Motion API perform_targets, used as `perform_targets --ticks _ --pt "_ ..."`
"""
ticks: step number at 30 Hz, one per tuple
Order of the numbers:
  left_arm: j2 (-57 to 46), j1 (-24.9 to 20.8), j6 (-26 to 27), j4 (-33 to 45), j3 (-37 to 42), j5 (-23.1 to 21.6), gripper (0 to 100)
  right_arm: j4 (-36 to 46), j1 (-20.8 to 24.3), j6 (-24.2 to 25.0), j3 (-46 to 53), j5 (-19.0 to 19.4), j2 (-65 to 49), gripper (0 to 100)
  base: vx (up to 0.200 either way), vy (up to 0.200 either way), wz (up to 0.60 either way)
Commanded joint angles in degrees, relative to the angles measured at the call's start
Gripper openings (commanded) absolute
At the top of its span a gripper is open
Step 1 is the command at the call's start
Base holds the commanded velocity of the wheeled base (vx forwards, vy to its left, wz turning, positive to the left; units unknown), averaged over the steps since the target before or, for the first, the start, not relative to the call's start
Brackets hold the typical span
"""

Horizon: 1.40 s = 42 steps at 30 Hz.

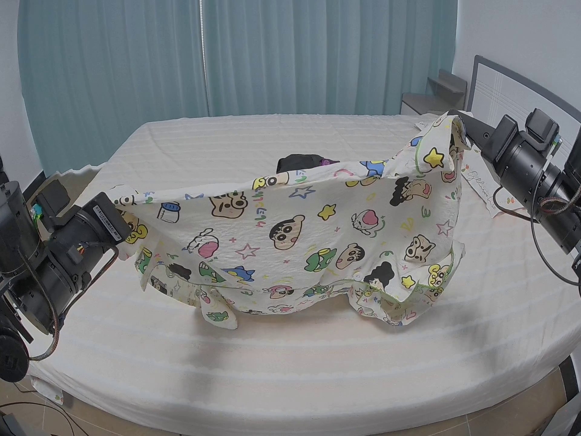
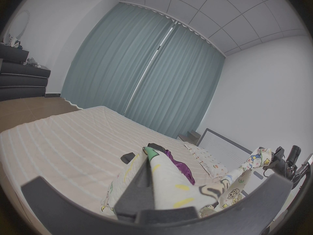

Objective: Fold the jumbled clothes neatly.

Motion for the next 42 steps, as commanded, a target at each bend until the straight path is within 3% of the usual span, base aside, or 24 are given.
perform_targets --ticks 1,11,30,42 --pt "0.0 0.3 0.1 0.1 -0.6 0.1 0 0.0 0.1 0.0 -0.4 -0.1 -0.1 0 0.0 0.2 0.0" --pt "-0.8 1.1 0.3 0.0 -1.3 0.1 0 0.0 0.4 -0.3 -0.6 -0.1 -0.2 0 0.0 0.2 0.0" --pt "-1.2 3.8 5.9 0.1 -4.1 -0.1 0 0.1 2.5 -0.5 -2.3 -0.1 0.3 0 0.0 0.2 0.0" --pt "-1.2 6.2 6.0 0.4 -5.9 -1.3 0 0.2 3.0 -0.6 -3.5 -0.3 0.8 0 0.0 0.2 0.0"
